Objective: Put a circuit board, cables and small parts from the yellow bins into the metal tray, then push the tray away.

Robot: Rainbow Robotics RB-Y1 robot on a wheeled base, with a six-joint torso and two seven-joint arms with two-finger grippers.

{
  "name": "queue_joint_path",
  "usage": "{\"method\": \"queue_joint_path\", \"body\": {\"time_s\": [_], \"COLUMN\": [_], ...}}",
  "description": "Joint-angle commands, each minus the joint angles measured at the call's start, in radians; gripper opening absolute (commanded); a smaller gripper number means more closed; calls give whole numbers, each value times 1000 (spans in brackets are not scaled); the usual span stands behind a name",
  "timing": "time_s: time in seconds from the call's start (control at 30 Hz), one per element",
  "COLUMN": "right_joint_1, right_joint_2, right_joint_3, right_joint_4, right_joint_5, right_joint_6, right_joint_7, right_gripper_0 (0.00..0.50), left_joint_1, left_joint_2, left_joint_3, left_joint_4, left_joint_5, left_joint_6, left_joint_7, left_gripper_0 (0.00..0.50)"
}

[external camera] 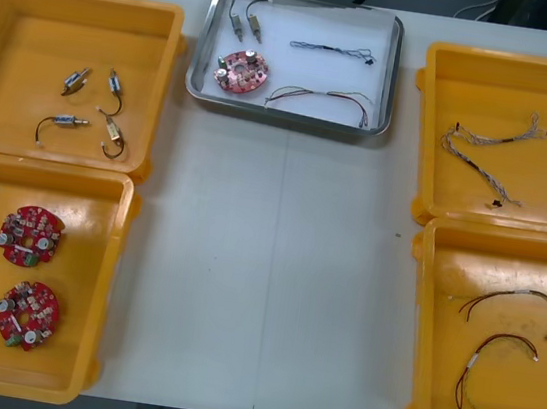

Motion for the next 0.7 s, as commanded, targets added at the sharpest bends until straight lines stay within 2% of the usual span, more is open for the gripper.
{"method": "queue_joint_path", "body": {"time_s": [0.03, 0.4, 0.7], "right_joint_1": [77, 84, 84], "right_joint_2": [35, 119, 127], "right_joint_3": [-90, -90, -90], "right_joint_4": [-52, -52, -52], "right_joint_5": [4, 65, 77], "right_joint_6": [-3, -17, -14], "right_joint_7": [-40, -42, -28], "right_gripper_0": [500, 500, 500], "left_joint_1": [0, 0, 0], "left_joint_2": [48, 48, 48], "left_joint_3": [35, 35, 35], "left_joint_4": [-3, -3, -3], "left_joint_5": [5, 5, 5], "left_joint_6": [-7, -7, -7], "left_joint_7": [77, 77, 77], "left_gripper_0": [500, 500, 500]}}
